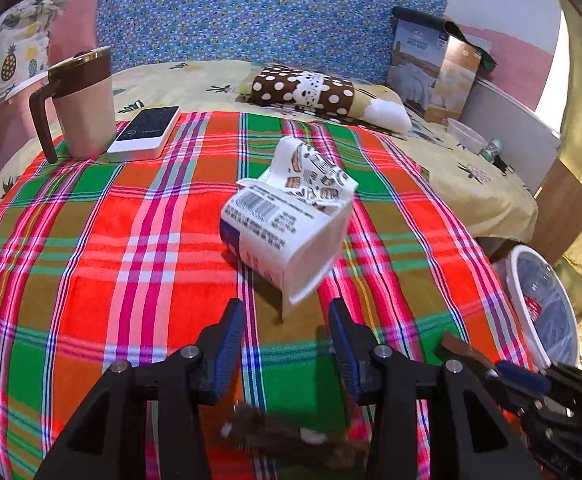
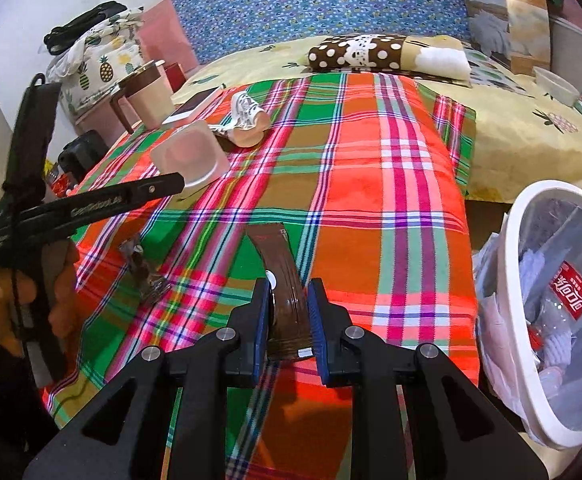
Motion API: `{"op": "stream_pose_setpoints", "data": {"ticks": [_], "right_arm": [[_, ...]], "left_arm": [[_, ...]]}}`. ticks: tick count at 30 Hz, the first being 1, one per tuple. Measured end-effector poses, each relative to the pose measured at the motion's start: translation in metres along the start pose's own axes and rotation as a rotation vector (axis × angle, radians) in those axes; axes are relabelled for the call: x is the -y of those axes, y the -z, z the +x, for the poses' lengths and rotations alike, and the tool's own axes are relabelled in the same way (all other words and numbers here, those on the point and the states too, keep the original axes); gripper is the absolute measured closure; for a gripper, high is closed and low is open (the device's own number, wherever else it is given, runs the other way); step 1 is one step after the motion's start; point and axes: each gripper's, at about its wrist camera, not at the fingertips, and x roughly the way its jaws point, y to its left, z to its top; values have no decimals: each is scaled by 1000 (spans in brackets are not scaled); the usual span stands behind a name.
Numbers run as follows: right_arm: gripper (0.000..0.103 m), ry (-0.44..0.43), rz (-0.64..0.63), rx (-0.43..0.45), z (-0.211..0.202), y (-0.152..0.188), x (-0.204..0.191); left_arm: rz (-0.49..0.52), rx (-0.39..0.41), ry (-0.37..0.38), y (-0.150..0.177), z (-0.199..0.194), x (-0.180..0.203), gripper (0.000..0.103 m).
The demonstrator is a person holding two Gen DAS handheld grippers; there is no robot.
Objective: Collect trash
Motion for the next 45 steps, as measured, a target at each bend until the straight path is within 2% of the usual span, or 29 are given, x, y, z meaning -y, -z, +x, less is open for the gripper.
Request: {"op": "stream_pose_setpoints", "data": {"ticks": [5,7,12,31,45], "right_arm": [[81,-3,10,4,0,0,4],[81,-3,11,7,-1,1,5],[81,5,12,20,-6,2,6],[81,59,47,108,-47,10,14],[81,130,95,162,-75,20,37]], "left_arm": [[2,4,-21,-7,8,2,77],[4,3,-24,-8,11,3,89],[14,11,-23,-8,8,4,98],[92,61,36,19,-51,39,98],[164,50,145,45,-75,95,98]]}}
